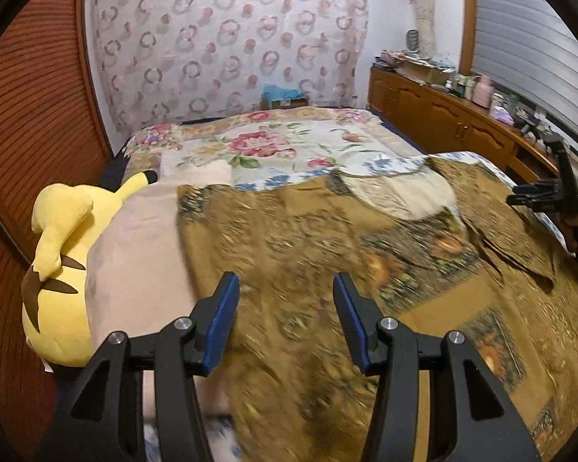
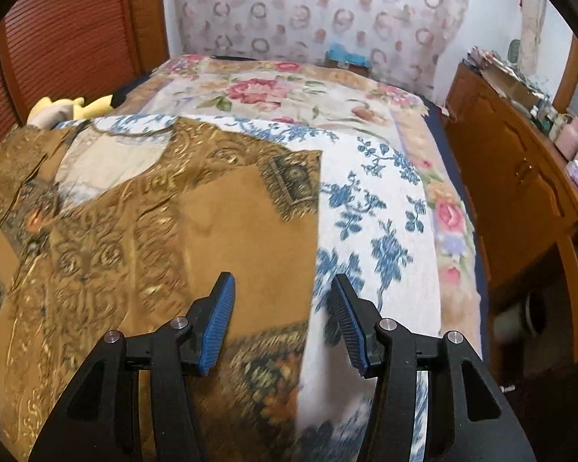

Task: Fold small clothes
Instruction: 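Move both open grippers to the edges of the folded shirt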

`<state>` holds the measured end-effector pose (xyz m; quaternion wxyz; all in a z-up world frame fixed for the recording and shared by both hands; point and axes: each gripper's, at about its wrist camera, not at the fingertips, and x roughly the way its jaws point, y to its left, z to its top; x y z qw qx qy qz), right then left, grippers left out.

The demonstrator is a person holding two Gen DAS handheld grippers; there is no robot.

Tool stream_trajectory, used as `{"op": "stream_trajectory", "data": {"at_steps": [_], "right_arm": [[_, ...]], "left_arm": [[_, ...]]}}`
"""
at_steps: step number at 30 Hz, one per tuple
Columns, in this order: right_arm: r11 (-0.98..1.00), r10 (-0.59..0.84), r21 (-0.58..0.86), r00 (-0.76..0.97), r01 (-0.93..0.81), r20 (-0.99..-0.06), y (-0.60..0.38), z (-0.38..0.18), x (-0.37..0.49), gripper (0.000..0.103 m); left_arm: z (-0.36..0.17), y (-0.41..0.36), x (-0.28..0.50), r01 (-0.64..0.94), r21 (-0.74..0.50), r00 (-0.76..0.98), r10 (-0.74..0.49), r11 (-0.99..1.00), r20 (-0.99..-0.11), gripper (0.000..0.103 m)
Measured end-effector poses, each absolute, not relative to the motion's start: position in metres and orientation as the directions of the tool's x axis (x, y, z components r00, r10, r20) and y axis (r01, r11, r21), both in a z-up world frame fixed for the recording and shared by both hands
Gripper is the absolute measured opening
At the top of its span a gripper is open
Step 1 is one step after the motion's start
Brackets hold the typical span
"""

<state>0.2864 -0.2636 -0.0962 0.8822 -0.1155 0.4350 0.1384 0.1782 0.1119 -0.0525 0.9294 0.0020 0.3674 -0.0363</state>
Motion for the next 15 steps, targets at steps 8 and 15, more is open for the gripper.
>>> {"op": "stream_trajectory", "data": {"at_steps": [8,15], "right_arm": [[0.93,0.192,-0.038,0.57,-0.366,-0.799,-0.266,-0.096,0.318,0.053],[0.925,0.223,-0.03,0.603,-0.38,-0.766,-0.266,-0.101,0.318,0.056]], "left_arm": [[-0.062,0.141,0.217,0.021,-0.022,0.711,-0.031,1.0,-0.702,0.05],[-0.076,0.158,0.238,-0.009,-0.031,0.68,-0.016,0.999,-0.733,0.05]]}}
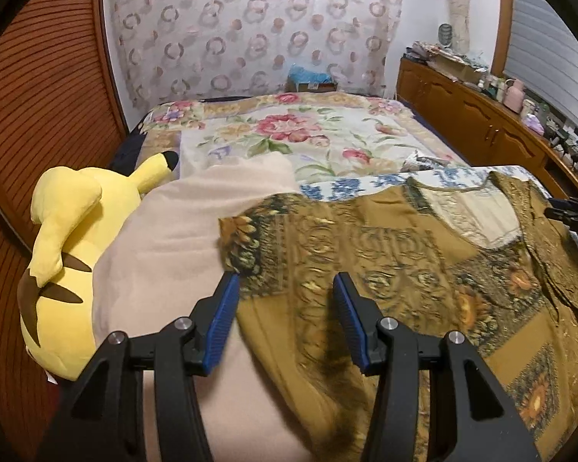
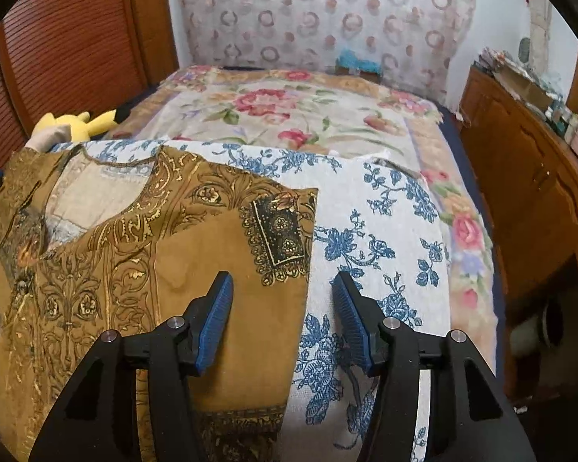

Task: Fold small clothes
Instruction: 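Move both open grippers to the edges of the folded shirt, then grasp the shirt edge with the left gripper while the right gripper grasps the sleeve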

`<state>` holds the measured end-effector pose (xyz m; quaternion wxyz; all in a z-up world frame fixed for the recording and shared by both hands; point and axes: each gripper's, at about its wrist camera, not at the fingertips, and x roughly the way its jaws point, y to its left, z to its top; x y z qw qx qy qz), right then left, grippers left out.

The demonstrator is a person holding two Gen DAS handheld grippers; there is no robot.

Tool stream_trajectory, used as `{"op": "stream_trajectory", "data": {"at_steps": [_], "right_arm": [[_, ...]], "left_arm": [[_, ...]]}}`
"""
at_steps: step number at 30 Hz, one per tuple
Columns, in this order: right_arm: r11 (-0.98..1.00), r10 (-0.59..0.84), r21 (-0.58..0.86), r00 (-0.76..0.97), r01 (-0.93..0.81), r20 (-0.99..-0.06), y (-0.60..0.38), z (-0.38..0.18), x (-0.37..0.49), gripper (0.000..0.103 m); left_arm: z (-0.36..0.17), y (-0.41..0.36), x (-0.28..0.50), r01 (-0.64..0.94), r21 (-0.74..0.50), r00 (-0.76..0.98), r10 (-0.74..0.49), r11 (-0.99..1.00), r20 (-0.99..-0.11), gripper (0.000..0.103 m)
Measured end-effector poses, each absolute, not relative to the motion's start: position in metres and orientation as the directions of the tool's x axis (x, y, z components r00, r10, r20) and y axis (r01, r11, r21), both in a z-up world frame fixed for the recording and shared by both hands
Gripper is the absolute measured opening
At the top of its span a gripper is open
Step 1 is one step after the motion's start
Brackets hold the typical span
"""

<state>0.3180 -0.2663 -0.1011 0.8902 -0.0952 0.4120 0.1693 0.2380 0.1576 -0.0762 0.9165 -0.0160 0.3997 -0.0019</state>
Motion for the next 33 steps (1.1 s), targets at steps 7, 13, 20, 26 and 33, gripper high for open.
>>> {"op": "stream_trajectory", "data": {"at_steps": [7,13,20,26,33], "right_arm": [[0.925,0.226,-0.023,0.601,-0.378,-0.767,-0.265,-0.101,0.319,0.057],[0.925,0.226,-0.024,0.601,-0.378,-0.767,-0.265,-0.1,0.319,0.057],[0.914,0.235,-0.023,0.574,-0.405,-0.784,-0.263,-0.101,0.322,0.057],[0.885,0.277,-0.004,0.533,-0.465,-0.799,-0.246,-0.1,0.327,0.026],[0.859,0.34,0.013,0.552,-0.511,-0.762,-0.232,-0.079,0.307,0.003]], "left_arm": [[-0.076,0.168,0.248,-0.015,-0.061,0.677,-0.035,0.998,-0.735,0.05],[-0.077,0.177,0.247,-0.033,-0.105,0.68,-0.054,0.994,-0.731,0.05],[-0.077,0.177,0.245,0.002,-0.166,0.682,-0.123,0.986,-0.721,0.031],[-0.07,0.168,0.241,0.019,-0.151,0.699,-0.121,0.988,-0.705,0.006],[-0.033,0.156,0.232,0.056,-0.136,0.769,-0.129,0.989,-0.626,0.002]]}}
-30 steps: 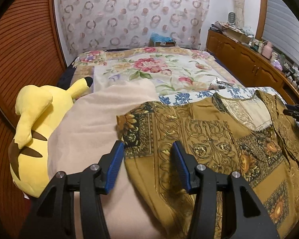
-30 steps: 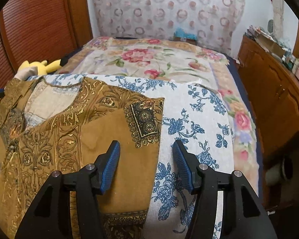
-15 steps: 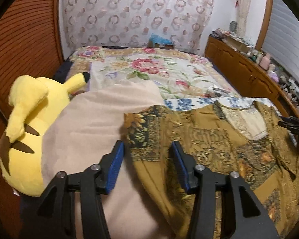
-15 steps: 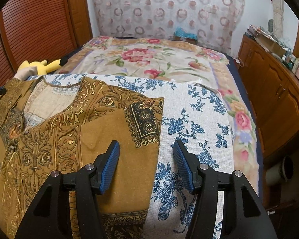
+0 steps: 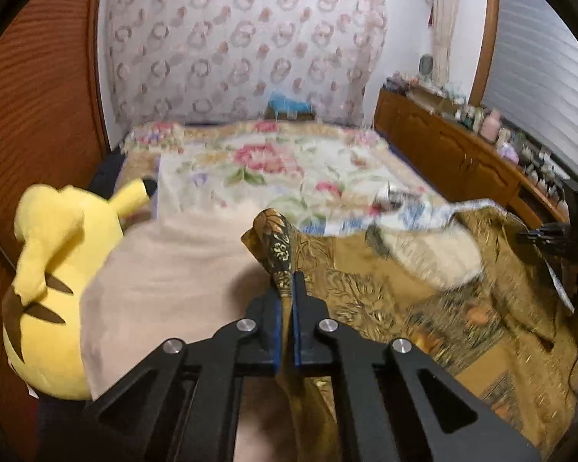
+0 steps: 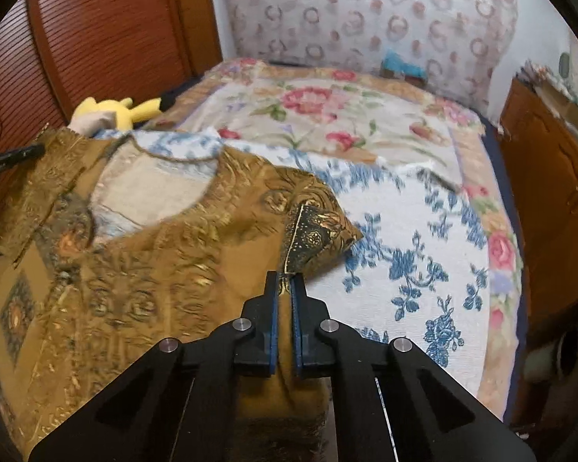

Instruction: Fold small clothes

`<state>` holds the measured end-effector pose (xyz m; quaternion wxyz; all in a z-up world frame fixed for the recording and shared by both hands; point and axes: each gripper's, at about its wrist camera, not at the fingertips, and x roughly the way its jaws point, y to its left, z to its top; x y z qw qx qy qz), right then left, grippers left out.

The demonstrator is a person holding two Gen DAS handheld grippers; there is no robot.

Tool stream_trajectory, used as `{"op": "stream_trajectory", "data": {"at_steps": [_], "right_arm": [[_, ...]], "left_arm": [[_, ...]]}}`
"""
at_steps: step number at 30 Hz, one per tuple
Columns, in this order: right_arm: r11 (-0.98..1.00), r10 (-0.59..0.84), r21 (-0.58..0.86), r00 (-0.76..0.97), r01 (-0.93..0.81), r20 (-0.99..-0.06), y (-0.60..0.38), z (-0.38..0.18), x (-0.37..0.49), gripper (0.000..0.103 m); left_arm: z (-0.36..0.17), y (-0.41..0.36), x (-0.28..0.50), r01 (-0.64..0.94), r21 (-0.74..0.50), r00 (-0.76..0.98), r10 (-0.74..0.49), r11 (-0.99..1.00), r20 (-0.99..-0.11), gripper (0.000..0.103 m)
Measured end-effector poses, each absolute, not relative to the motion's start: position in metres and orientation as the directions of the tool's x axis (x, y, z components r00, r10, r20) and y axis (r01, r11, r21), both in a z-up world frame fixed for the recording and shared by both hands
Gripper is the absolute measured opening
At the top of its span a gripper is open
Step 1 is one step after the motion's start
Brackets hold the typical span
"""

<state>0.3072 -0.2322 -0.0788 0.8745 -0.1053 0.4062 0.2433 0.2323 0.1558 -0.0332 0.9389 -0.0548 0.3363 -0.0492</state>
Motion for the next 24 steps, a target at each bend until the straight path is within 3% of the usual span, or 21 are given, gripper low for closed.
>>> {"op": "stream_trajectory", "data": {"at_steps": [8,16,24], "right_arm": [[0.872,0.347,-0.077,0.72,-0.484,-0.601,-0.222,0.011,0.287,0.002],[0.905,0.218,-0.217,0.835,-0.367,-0.505,-0.21,0.085,0.325,0.001],[0.913,0.171,-0.221,0.814,-0.342,-0.556,-0.201,0.059,0.344,0.002]], "left_arm": [[0.037,0.159,0.24,0.071,-0.125,0.853,-0.125,0.99,-0.507,0.001],[0.097,0.182,0.272,0.0,-0.08,0.91,-0.033,0.997,-0.413,0.001],[0.078,0.179,0.272,0.007,-0.052,0.892,-0.03,0.999,-0.451,0.001]]}}
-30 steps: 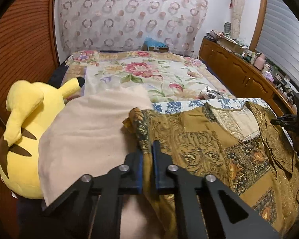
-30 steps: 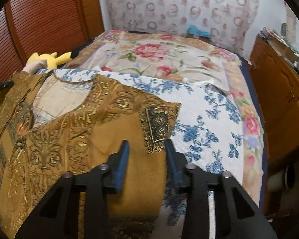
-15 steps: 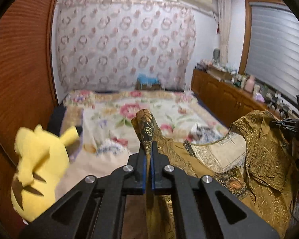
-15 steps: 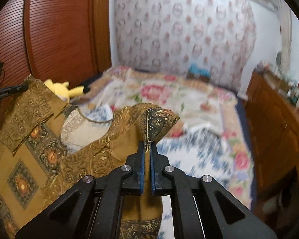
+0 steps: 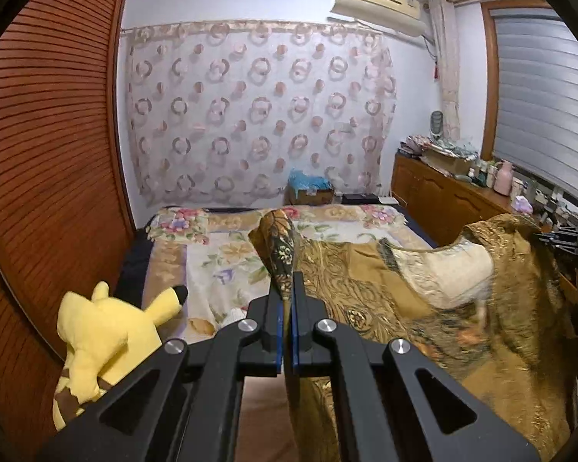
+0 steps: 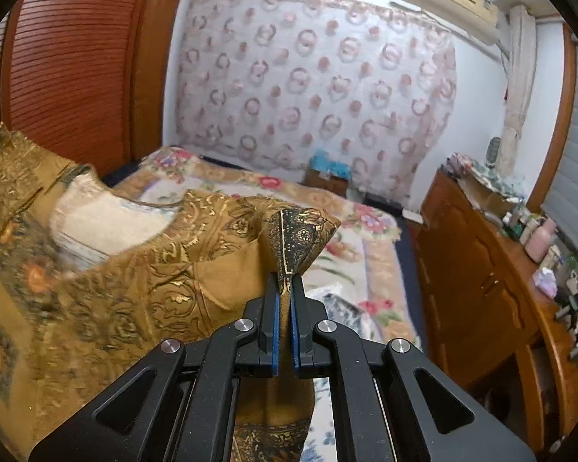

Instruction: Fold small clothes

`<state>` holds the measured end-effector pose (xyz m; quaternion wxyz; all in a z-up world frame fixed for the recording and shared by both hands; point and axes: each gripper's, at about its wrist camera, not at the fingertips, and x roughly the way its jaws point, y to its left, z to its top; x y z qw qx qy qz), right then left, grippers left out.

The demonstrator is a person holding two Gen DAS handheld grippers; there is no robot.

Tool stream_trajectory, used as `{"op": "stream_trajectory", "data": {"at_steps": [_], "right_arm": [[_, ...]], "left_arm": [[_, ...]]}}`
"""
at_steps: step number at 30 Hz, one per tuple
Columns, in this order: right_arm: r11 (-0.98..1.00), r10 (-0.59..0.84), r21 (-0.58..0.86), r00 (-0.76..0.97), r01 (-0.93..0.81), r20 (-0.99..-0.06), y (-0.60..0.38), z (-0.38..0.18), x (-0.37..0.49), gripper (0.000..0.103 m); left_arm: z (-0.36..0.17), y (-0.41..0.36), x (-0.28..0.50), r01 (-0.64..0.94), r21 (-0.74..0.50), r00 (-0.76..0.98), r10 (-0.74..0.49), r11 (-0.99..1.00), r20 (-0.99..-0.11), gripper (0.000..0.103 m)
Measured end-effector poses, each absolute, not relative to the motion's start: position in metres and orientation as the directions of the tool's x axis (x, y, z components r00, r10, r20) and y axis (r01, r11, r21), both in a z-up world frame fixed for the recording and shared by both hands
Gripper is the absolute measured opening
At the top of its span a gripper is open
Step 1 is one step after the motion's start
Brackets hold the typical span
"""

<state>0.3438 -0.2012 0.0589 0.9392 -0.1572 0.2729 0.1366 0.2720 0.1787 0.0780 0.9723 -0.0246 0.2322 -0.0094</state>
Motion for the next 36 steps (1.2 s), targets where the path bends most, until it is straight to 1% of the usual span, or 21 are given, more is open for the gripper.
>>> {"op": "stream_trajectory", "data": {"at_steps": [6,16,20,23,29,36], "right_arm": [[0.895,0.208,-0.211,0.786,-0.394,-0.583,-0.198,0.036,0.305,0.002],[0.893,0.293,-0.14,0.79,-0.427,-0.539,-0.218,0.03,0.208,0.002],[0.9,0.286,-0.134,0.794,-0.415,-0.536,-0.232,0.019,0.163,0.002],[0.904,0.302,-0.097,0.781,-0.417,-0.547,-0.244,0.007,0.133,0.002],[0.908,0.316,-0.042,0.749,-0.416,-0.583,-0.263,-0.032,0.082,0.002],[0.901,0.309,-0.054,0.725,-0.43,-0.616,-0.262,-0.049,0.063,0.002]], "left_arm": [[0.05,0.164,0.236,0.037,-0.037,0.873,-0.05,0.999,-0.485,0.001],[0.035,0.151,0.147,0.093,-0.046,0.882,-0.104,0.995,-0.46,0.001],[0.024,0.149,0.103,0.111,-0.065,0.884,-0.128,0.992,-0.45,0.001],[0.009,0.149,0.076,0.123,-0.097,0.878,-0.154,0.988,-0.453,0.001],[-0.029,0.147,0.046,0.125,-0.136,0.848,-0.177,0.983,-0.5,0.001],[-0.044,0.137,0.024,0.125,-0.109,0.833,-0.165,0.986,-0.529,0.001]]}}
